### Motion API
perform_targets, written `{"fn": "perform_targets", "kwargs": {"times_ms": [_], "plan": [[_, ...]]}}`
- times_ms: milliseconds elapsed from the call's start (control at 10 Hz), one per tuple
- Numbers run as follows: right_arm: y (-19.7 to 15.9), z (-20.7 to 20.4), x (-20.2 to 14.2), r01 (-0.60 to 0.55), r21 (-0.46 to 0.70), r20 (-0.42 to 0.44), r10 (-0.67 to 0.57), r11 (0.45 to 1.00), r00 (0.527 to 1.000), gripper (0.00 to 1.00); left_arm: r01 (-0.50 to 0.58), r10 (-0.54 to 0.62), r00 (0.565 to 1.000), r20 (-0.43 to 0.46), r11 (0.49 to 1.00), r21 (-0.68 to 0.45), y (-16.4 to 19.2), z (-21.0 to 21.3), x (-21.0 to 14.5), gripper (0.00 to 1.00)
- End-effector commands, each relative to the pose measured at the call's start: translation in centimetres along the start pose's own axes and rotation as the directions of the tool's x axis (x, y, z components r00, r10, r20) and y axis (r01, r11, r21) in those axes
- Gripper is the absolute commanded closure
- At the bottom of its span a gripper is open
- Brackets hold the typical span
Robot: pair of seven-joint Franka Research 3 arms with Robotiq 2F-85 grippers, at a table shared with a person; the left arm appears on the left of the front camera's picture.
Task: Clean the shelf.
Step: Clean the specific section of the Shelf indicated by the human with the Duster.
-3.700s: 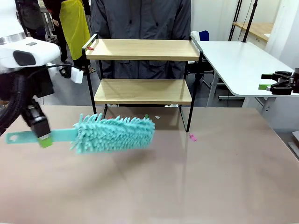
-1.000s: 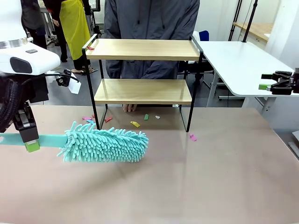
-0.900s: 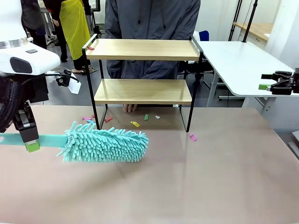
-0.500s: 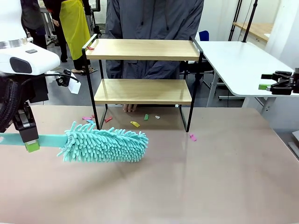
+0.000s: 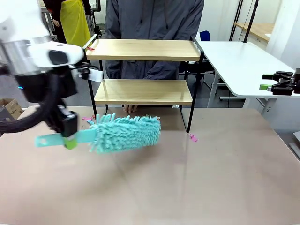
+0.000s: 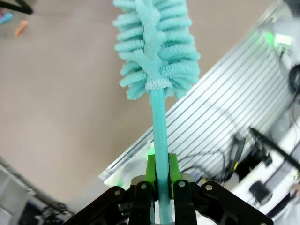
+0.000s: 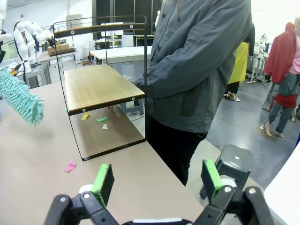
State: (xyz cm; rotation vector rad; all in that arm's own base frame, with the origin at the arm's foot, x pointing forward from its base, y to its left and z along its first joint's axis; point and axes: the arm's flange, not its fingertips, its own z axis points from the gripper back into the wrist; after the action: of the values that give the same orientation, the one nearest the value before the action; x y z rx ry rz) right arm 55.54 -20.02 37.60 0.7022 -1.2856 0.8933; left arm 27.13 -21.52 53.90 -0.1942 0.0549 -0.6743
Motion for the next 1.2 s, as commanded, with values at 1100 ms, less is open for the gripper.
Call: {"fn": "perform_targets", "kwargs": {"times_ms": [1100], "plan": [[0.1, -0.1, 0.2, -0.004, 0.002, -0.004, 0.004, 1.0, 1.0, 0.0, -0.34, 0.355, 0.88, 0.317, 0.935, -0.101, -11.8, -9.1, 10.8, 0.87]]}}
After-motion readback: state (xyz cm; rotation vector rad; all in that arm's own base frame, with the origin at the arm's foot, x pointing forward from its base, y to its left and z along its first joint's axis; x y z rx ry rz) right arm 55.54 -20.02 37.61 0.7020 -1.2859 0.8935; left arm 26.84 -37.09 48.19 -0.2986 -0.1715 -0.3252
